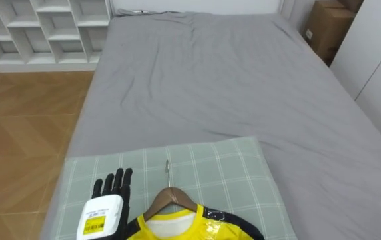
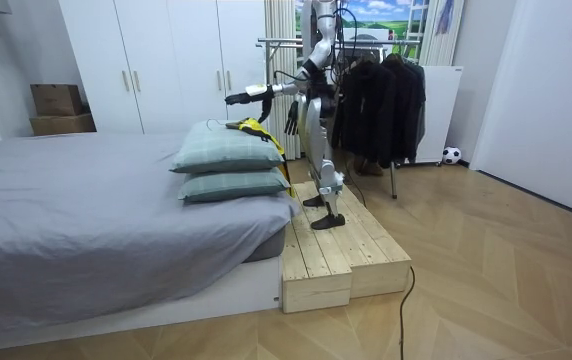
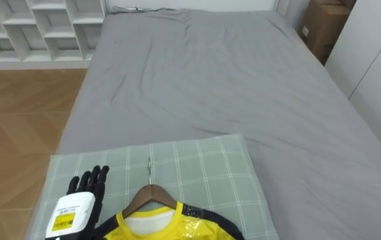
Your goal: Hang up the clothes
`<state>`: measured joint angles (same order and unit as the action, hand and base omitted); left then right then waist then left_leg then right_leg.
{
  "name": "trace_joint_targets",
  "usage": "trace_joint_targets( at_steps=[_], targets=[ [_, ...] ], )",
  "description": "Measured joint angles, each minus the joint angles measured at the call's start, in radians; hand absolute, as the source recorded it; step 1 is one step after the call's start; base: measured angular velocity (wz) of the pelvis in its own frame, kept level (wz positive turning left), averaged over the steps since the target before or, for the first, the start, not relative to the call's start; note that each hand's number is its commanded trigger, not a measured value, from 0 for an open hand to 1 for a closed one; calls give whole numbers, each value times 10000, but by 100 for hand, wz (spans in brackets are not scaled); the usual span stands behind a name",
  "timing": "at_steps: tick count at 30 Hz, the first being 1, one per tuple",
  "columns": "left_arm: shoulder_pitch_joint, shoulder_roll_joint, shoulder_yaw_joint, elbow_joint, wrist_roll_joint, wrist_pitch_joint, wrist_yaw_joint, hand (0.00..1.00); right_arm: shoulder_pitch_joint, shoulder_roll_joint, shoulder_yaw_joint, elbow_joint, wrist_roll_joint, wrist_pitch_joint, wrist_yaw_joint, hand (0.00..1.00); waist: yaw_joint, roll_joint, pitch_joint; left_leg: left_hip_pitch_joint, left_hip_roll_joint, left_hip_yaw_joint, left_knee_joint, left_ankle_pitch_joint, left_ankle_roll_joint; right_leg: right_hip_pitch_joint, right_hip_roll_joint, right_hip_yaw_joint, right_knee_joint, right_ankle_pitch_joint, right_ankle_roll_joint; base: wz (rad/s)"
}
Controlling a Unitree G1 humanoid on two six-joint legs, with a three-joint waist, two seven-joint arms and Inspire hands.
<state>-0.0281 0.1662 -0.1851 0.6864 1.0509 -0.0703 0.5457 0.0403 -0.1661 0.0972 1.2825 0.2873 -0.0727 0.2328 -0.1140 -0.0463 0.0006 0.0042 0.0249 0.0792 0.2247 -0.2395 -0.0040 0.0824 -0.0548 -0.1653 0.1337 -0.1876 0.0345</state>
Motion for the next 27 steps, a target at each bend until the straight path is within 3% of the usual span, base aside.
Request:
trace_joint_targets(
  at_steps=[8,19,27],
  targets=[
    [-145,-87,-189,-4,0,31,-770,0,5,2,233,14,217,-2,-55,0,-187,-28,-11,15,3,14,21,0,0,28,-2,-9,2,0,0,0],
    [-152,-360,-207,-2,-33,177,-1480,0,-38,7,581,11,447,12,-290,0,-175,-48,-5,-91,3,7,126,0,0,24,-1,-25,16,2,-4,0],
    [-149,-404,-262,66,-1071,172,-1667,0,-96,15,657,17,347,8,-365,0,-168,-68,-3,20,4,16,98,1,1,63,-4,-18,18,3,-5,0]
  ],
)
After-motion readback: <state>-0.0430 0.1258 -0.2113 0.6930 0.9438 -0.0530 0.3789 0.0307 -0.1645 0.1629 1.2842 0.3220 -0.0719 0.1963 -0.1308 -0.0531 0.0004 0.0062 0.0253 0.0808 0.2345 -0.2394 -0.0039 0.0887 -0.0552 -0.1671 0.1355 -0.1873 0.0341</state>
